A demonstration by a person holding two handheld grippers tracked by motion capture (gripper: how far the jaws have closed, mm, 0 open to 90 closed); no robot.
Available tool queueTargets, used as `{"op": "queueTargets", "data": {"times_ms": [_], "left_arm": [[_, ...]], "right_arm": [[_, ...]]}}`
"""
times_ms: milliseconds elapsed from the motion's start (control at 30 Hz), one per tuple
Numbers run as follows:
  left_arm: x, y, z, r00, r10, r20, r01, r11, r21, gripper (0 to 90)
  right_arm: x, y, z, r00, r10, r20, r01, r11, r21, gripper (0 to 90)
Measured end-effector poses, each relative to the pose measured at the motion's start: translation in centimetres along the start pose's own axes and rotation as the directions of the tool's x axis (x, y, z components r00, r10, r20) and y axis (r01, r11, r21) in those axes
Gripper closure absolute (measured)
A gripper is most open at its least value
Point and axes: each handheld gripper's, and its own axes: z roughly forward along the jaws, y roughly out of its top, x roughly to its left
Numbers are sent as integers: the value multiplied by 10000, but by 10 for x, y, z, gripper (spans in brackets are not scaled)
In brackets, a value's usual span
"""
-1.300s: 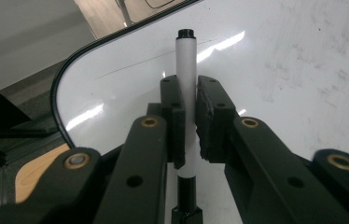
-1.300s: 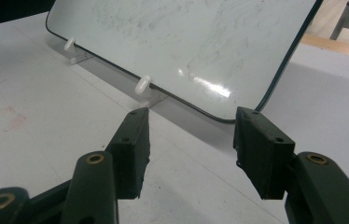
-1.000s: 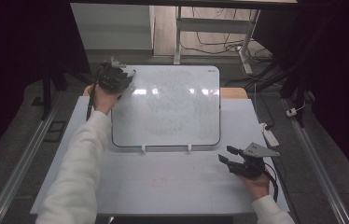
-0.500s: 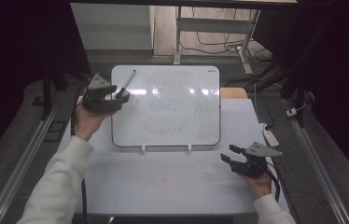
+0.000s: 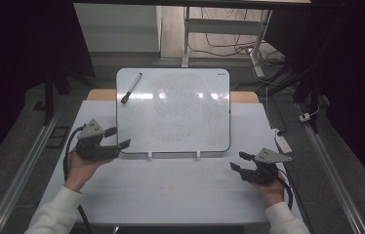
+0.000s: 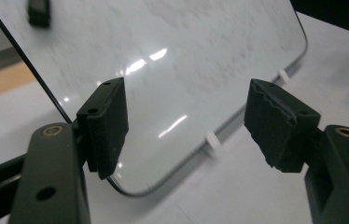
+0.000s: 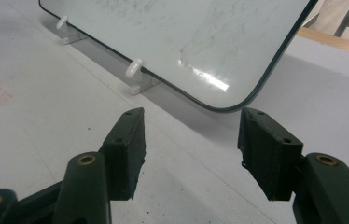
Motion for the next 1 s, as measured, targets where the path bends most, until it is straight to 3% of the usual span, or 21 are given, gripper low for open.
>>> {"op": "queueTargets", "data": {"times_ms": [300, 433, 667, 1000], "left_arm": [[-18, -51, -6, 9979, -476, 429, 463, 9984, 315, 303], [-18, -71, -11, 9961, -778, 416, 761, 9962, 418, 303], [-15, -83, -19, 9948, -976, 304, 964, 9946, 379, 298], [-20, -83, -10, 9971, -611, 453, 575, 9953, 778, 284]], "right_arm": [[-4, -3, 0, 9998, -163, 110, 160, 9994, 307, 377], [-5, -4, -1, 9994, -288, 186, 281, 9988, 402, 365], [-9, -9, -2, 9980, -506, 386, 472, 9952, 858, 304], [-9, -8, -4, 9989, -404, 240, 389, 9975, 591, 284]]}}
